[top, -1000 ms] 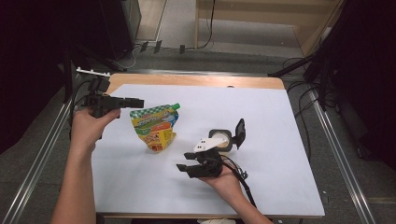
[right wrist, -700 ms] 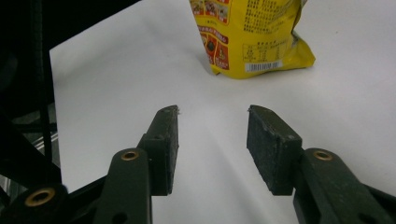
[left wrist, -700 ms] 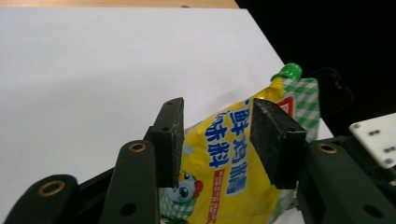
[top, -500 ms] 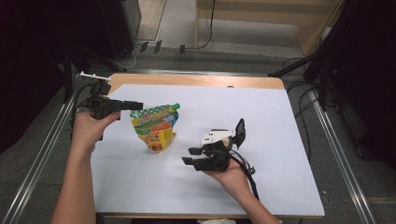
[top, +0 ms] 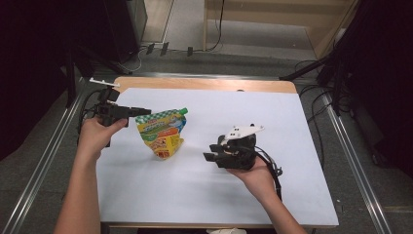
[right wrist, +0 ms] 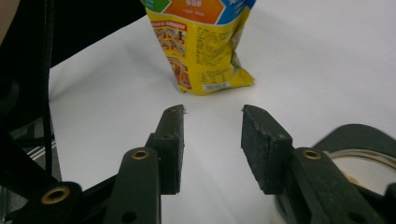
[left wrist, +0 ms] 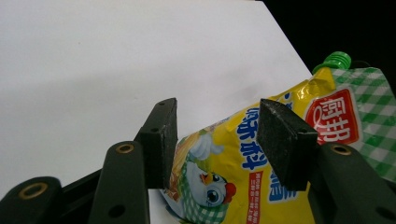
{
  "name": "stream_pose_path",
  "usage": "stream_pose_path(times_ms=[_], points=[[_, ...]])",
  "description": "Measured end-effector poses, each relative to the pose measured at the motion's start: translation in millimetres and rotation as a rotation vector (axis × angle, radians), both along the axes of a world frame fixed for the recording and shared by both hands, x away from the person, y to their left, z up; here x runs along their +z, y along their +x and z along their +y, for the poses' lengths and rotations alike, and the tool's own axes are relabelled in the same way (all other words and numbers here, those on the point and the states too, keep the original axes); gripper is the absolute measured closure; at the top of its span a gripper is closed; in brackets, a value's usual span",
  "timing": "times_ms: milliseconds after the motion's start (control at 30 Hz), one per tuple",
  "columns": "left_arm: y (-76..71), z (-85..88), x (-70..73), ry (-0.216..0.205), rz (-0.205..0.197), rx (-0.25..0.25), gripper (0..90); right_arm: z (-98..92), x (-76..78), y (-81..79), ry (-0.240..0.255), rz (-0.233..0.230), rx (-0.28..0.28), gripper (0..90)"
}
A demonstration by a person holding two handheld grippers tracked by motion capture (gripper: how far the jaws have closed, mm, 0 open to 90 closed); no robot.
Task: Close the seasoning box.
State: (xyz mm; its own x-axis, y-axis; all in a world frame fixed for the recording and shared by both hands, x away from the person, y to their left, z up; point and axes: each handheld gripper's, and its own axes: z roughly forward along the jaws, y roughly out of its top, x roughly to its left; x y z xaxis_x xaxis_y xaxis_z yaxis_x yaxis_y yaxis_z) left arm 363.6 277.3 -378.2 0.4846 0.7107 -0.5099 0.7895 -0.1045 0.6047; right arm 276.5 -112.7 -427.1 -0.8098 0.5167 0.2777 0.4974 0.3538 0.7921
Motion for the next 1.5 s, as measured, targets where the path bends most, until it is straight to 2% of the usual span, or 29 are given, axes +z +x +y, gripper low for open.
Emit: stream_pose_path(times_ms=[167,233,467,767,1033,1367,1500], points=[[0.5,-1.5,-2.4,0.003,0.000,0.003,48.7,-12.2,10.4,2.6,0.007,0.008,-0.012,62.4],[0.4,-2.2,-3.1,0.018,-0.006,0.004,49.4,-16.7,13.7,3.5,0.003,0.008,-0.015,64.4],[0.1,-2.8,-4.2,0.019,-0.016,0.011,49.5,-33.3,23.5,6.7,0.025,0.009,-0.028,75.5],[-0.3,-1.4,-4.7,0.003,-0.017,0.011,48.8,-55.0,33.4,11.2,0.026,0.016,-0.052,90.0],[-0.3,-1.8,-5.1,0.003,-0.013,0.008,48.3,-74.2,41.9,14.5,0.027,0.011,-0.089,90.0],[-0.1,-1.9,-5.8,0.009,-0.013,0.006,48.0,-111.0,56.5,16.1,0.058,-0.010,-0.177,90.0],[-0.1,-2.3,-6.0,0.013,-0.015,0.005,48.1,-122.2,55.6,17.9,0.042,-0.014,-0.218,90.0]])
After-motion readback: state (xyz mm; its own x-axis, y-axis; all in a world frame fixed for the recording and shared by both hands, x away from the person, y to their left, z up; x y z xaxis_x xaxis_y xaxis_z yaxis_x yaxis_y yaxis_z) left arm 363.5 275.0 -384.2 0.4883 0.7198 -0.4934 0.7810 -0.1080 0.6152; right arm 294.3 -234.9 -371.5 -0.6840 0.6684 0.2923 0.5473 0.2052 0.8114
